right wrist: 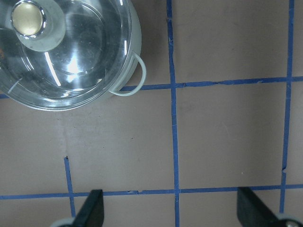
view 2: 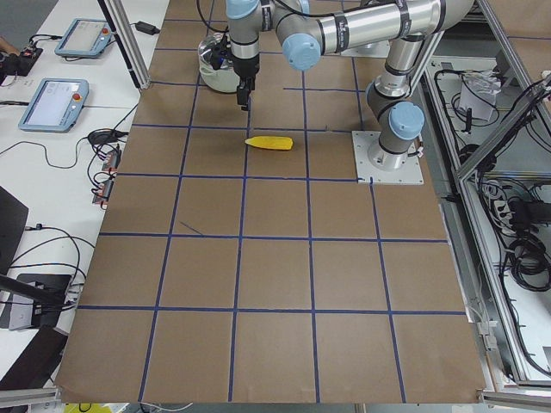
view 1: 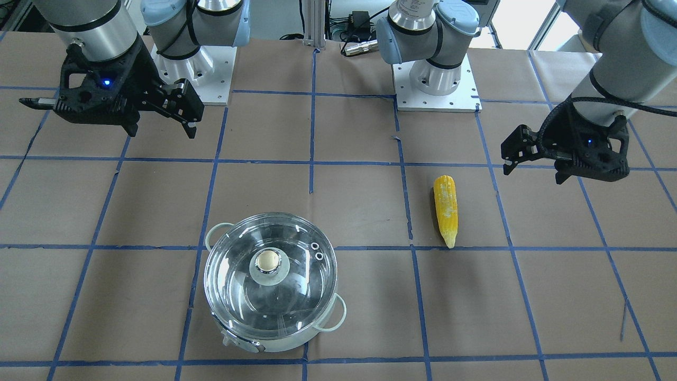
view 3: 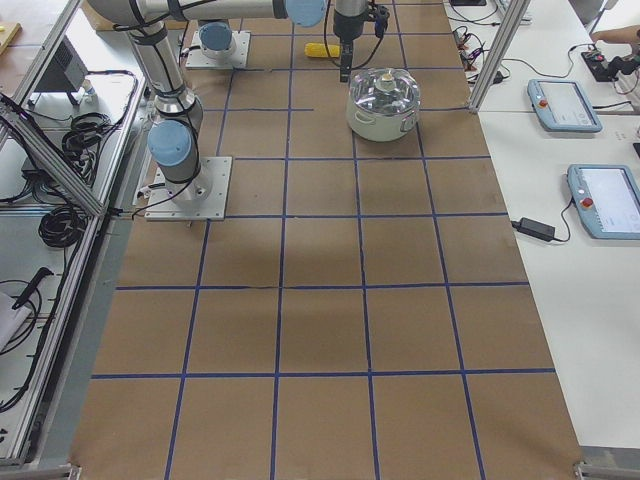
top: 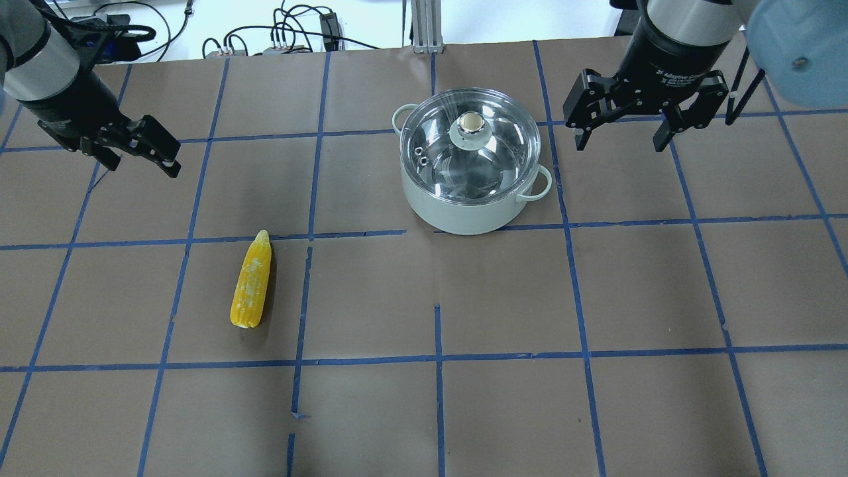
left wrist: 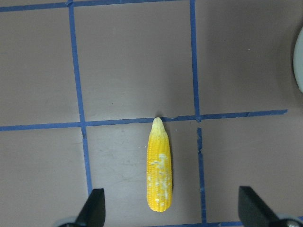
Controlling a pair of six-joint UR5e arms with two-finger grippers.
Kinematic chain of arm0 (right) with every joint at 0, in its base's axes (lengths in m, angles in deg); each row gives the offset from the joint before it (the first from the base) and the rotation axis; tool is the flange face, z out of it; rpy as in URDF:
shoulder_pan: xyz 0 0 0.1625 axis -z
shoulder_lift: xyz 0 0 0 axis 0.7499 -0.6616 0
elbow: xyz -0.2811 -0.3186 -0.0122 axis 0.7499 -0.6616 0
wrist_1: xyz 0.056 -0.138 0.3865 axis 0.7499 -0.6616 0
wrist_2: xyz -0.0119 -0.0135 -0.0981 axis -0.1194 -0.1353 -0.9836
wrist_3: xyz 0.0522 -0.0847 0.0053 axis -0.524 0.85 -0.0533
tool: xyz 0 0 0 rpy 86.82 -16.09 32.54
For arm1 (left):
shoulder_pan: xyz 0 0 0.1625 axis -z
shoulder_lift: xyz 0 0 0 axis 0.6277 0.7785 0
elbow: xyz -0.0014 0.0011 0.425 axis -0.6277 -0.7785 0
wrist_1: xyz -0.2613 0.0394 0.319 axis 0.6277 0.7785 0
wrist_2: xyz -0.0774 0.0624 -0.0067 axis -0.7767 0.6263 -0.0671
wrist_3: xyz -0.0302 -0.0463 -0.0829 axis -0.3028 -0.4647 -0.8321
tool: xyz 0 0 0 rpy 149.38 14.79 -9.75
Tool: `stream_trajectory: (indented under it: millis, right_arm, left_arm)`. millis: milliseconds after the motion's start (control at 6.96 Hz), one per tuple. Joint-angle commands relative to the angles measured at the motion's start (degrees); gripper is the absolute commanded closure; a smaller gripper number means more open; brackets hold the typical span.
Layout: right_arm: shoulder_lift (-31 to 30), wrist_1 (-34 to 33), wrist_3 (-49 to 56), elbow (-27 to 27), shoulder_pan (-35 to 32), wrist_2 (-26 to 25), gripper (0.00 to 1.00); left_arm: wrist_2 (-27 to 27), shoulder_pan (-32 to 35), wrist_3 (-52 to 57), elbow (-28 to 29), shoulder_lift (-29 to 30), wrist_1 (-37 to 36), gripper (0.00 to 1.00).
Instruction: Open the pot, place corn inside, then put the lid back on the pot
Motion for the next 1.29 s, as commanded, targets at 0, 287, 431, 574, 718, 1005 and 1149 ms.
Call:
stream_trajectory:
  millis: [0, 287, 431, 574, 718, 1005, 1149]
  right_arm:
    - [0.0, 0.0, 0.0, 0.0, 0.0, 0.0, 0.00]
    - [0.1, 0.0, 0.0, 0.1, 0.1, 0.1, 0.00]
    - [0.1, 0.0, 0.0, 0.1, 0.1, 0.1, 0.00]
    - [0.2, 0.0, 0.0, 0.1, 0.1, 0.1, 0.00]
    - [0.3, 0.0, 0.0, 0.2, 0.1, 0.1, 0.00]
    - [0.2, -0.1, 0.0, 0.3, 0.3, 0.2, 0.00]
    - [0.2, -0.2, -0.1, 0.2, 0.3, 0.4, 0.00]
  left_arm:
    - [-0.3, -0.3, -0.7, -1.7, 2.8, -2.9, 0.00]
    - [-2.3, 1.3, -7.6, -4.6, 3.2, -4.8, 0.00]
    - [-2.2, 2.2, -10.3, -7.6, 3.1, -9.3, 0.00]
    - [-2.3, 3.0, -15.0, -11.4, 3.2, -14.3, 0.00]
    - [-2.1, 3.5, -15.2, -14.6, 3.2, -17.9, 0.00]
    - [-2.0, 3.5, -15.9, -20.2, 3.4, -22.1, 0.00]
    - [-2.0, 3.6, -17.1, -23.7, 3.7, -27.9, 0.00]
